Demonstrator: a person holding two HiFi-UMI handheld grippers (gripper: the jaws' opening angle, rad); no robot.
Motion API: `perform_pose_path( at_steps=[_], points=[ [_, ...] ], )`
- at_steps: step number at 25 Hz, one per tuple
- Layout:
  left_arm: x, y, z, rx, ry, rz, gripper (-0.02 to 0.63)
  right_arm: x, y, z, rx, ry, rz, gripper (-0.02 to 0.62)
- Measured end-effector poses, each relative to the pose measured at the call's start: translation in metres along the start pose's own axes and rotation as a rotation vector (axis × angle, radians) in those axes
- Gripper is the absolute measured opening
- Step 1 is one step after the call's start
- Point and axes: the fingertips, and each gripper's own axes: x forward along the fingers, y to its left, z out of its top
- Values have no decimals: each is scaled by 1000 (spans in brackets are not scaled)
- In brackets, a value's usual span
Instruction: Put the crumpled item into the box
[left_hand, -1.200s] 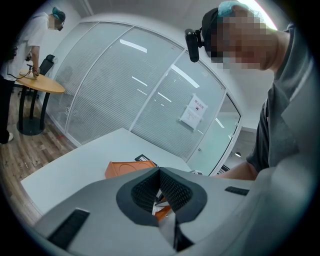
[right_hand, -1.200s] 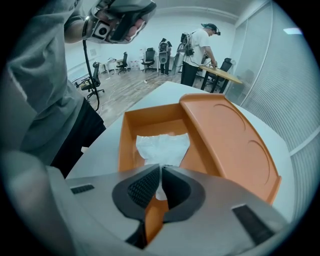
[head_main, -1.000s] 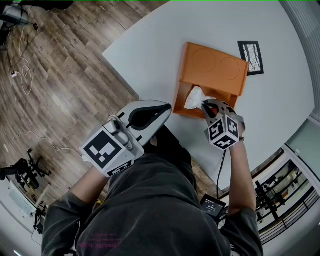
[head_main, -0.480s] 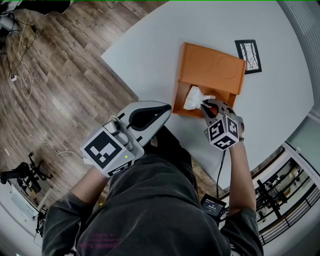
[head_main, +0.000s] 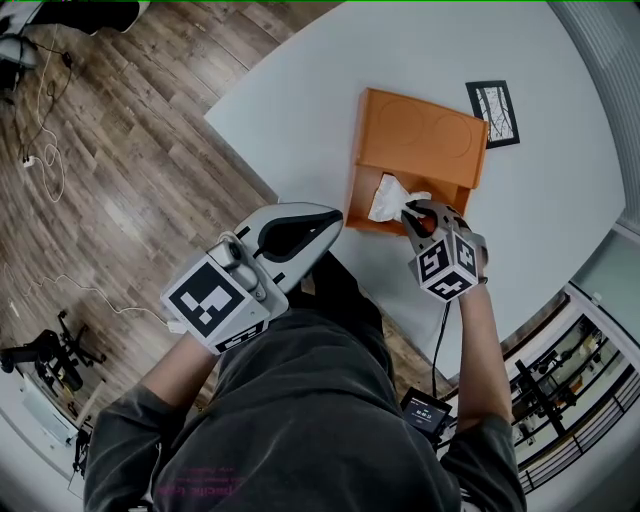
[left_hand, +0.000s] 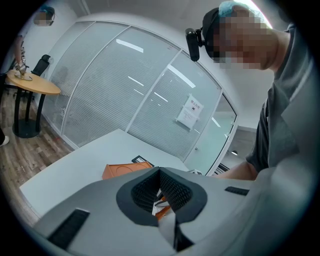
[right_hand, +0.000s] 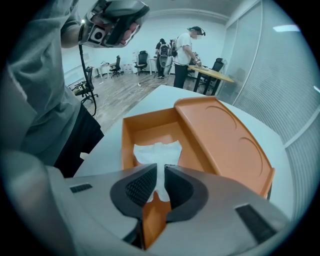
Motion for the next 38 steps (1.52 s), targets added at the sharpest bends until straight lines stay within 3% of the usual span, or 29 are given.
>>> perform_pose_path(
  at_steps=[12,26,38],
  points=[
    [-11,-11,12,36,-18,-24,12,-22,0,13,37,-32,-53,64],
    [-20,-33,35,103,-39,-61,12,-80,-5,37,122,-144,-173,63],
    [-28,-50,48,163,-44,-80,12,-132,-5,65,126,-233,-274,62]
  ],
)
